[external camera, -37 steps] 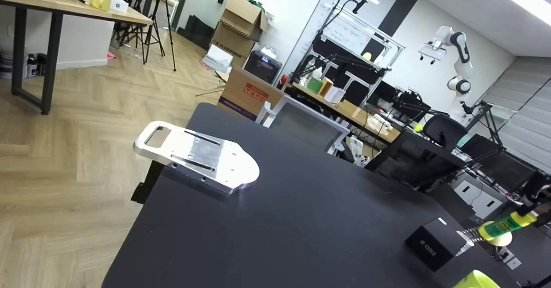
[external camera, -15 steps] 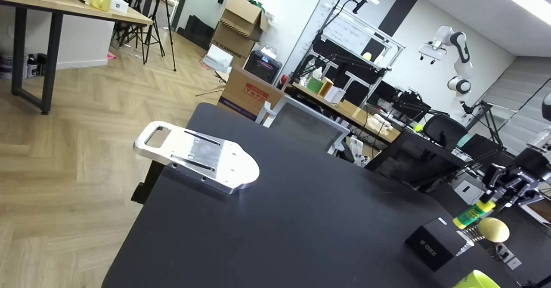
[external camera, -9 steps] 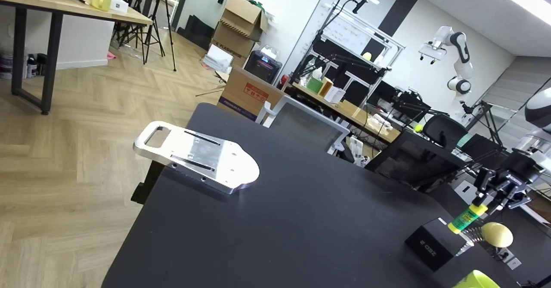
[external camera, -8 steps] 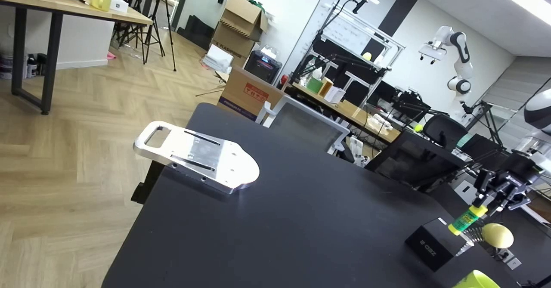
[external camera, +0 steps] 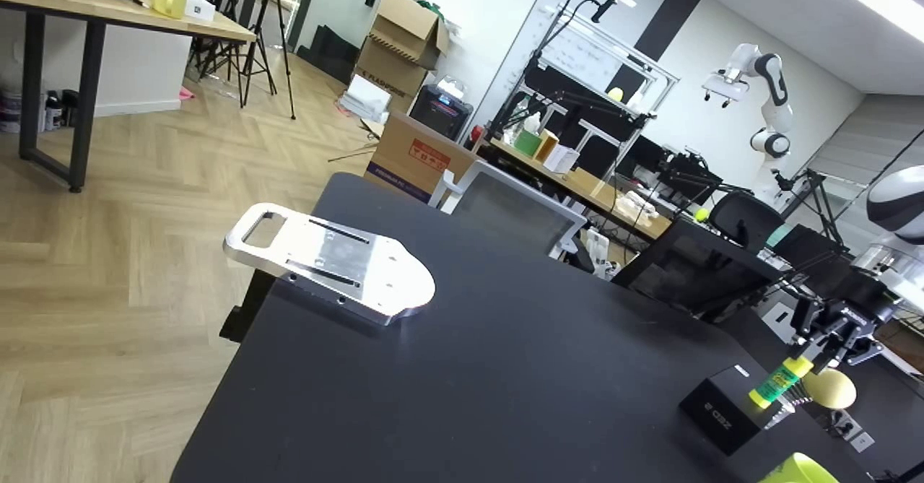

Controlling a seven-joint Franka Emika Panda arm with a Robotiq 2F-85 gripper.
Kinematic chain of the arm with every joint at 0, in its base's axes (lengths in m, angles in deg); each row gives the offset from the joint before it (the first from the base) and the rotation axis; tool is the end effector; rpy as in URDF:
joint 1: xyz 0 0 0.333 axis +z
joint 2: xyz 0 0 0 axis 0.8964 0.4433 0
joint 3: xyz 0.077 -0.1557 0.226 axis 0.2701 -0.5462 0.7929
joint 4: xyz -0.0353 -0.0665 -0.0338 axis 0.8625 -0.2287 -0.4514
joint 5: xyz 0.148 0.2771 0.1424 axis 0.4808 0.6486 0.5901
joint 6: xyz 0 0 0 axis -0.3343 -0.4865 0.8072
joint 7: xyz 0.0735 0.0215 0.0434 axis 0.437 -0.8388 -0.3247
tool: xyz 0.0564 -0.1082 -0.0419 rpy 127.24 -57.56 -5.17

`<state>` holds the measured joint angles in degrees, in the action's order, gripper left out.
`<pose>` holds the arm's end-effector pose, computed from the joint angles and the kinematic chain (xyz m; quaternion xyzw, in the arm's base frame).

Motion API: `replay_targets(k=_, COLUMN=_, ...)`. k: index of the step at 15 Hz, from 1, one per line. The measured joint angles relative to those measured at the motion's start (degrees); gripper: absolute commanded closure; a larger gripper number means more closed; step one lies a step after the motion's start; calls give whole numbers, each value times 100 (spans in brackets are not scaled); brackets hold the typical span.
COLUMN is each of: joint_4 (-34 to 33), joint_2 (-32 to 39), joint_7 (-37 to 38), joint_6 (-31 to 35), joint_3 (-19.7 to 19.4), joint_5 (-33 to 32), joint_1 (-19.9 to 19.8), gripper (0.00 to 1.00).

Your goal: Remove the glue stick from the yellow mug and put it on top of the black box

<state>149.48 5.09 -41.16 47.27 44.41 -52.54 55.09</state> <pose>0.6425 -0.1200 0.2705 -0.9951 0.0309 0.0871 0.0343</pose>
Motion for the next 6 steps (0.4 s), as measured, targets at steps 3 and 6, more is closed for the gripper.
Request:
replay_targets(k=3, joint_4=-66, joint_2=-84, joint_7=0, joint_6=1, joint_3=28, joint_5=-9, joint_1=14, gripper=6)
replay_targets(k=6, joint_4=40, joint_2=-444, joint_7=4, joint_6=14, joint_3=35, joint_5=-45, joint_1=49, gripper=11)
